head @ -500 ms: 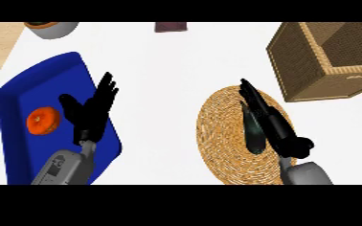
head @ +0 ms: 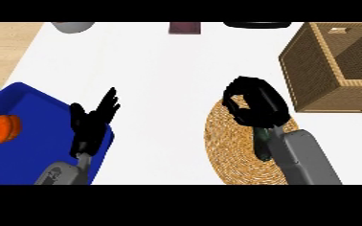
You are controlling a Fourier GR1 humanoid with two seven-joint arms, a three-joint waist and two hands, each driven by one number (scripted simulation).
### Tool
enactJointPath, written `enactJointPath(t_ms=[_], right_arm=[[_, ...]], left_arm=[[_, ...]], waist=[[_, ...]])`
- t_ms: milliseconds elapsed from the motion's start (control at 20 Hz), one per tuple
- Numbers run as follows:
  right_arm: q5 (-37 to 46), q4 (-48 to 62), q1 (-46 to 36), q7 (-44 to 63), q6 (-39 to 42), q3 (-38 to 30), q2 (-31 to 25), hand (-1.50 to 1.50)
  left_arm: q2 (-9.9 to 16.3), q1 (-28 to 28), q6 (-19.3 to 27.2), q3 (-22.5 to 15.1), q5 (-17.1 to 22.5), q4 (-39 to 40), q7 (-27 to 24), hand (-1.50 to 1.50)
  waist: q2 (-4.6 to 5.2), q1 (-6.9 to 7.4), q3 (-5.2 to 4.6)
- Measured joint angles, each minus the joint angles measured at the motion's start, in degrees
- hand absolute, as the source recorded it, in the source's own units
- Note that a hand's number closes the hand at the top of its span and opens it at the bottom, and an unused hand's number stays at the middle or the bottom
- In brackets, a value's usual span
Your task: Pick the eggplant from the placemat and place it in the basket
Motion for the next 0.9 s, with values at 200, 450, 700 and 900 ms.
enactJointPath(t_ms=[200, 450, 700, 900], right_arm=[[4.88, -1.88, -1.51, 3.88, -4.41, 4.12, 2.11, -1.50], [14.55, -3.93, -6.36, 12.47, -9.11, 6.51, -3.79, -1.50], [21.88, -5.46, -14.25, 21.94, -5.85, 6.40, -15.51, -1.50], [21.20, -4.88, -21.12, 27.12, 3.38, 4.62, -24.35, -1.50]], left_arm=[[1.81, 2.75, -1.13, 0.19, 0.14, -1.82, 0.25, 0.00], [2.92, 4.62, -1.39, 0.55, 0.33, -2.90, 0.85, 0.00], [3.94, 5.89, -1.65, 0.80, 0.50, -3.88, 1.72, 0.00], [4.26, 6.47, -1.77, 0.91, 0.37, -4.66, 1.91, 0.00]], waist=[[-0.59, -0.51, -0.08], [-0.95, -1.09, -0.29], [-1.08, -1.33, -0.39], [-0.82, -1.12, -0.36]])
